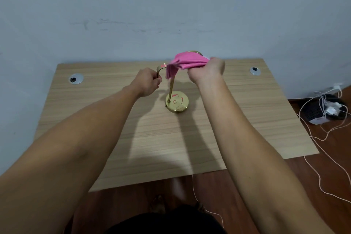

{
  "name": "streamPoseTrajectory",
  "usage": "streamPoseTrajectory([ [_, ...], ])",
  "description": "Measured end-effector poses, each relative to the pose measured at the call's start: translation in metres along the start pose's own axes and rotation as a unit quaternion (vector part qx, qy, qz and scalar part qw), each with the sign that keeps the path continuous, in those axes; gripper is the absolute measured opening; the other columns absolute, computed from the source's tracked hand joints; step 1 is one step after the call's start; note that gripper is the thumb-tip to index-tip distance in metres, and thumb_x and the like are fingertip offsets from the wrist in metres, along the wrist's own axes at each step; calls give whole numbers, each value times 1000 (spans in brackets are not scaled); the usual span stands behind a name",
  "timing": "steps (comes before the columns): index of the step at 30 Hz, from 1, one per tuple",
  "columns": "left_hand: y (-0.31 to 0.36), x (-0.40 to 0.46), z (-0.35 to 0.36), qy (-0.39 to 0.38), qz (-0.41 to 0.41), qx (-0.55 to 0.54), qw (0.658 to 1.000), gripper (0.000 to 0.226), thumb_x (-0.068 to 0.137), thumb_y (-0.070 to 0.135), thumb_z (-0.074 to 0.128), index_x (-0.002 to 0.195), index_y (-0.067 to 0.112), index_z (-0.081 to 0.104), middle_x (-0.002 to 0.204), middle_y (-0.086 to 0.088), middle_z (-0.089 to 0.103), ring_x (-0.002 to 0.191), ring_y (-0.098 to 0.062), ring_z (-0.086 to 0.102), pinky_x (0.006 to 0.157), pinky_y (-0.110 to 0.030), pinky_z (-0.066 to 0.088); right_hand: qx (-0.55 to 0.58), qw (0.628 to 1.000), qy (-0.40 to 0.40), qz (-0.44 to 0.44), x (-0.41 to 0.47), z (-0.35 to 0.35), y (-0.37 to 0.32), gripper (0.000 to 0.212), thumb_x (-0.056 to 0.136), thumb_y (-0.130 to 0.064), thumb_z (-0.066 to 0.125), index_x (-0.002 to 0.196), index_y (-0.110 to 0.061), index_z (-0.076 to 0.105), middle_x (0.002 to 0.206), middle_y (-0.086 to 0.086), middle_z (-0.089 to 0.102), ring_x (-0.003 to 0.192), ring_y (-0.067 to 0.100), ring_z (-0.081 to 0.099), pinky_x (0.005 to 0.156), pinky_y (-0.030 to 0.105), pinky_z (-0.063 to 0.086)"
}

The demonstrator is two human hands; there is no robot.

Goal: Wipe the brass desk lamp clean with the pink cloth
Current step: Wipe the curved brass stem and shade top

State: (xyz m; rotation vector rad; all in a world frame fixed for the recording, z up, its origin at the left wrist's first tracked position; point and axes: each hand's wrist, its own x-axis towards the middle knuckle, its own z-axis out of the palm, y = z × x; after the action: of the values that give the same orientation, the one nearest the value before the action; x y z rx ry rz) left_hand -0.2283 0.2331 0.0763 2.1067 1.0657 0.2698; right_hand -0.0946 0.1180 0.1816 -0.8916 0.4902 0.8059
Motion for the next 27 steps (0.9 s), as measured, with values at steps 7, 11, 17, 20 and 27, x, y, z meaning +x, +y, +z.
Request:
streamPoseTrajectory([
  [7,0,2,1,-2,-3,-9,1000,25,96,16,57,85,2,74,86,-14,76,81,-24,70,65,-22,45,-120,950,55,-282,-14,-12,-3,36,108,-27,36,75,-15,43,74,-1,46,65,15,47,63,25,46],
  [11,-1,2,1,-5,-3,-13,1000,24,96,16,58,86,1,74,85,-15,76,86,-28,72,76,-29,51,-320,818,-8,-478,7,-21,11,45,111,-41,29,91,-17,60,88,-1,64,77,12,58,69,16,47],
  [17,-1,3,2,-1,-4,-14,1000,22,96,14,58,88,1,74,87,-17,76,76,-21,68,65,-22,48,-594,506,-154,-606,60,-54,36,51,107,-22,38,154,-4,49,164,18,41,154,36,36,123,50,34],
  [20,-1,4,2,-1,0,-11,1000,23,96,14,58,87,0,74,85,-17,76,77,-24,69,70,-26,50,-631,373,-183,-655,70,-68,33,55,106,-18,44,158,0,41,167,24,33,157,45,25,127,57,24],
  [27,-2,3,4,-1,1,-27,1000,23,96,13,57,89,0,73,87,-18,76,86,-29,73,79,-32,55,-628,373,-188,-656,69,-74,24,55,108,-15,41,160,2,35,169,23,28,159,40,24,126,53,30],
])
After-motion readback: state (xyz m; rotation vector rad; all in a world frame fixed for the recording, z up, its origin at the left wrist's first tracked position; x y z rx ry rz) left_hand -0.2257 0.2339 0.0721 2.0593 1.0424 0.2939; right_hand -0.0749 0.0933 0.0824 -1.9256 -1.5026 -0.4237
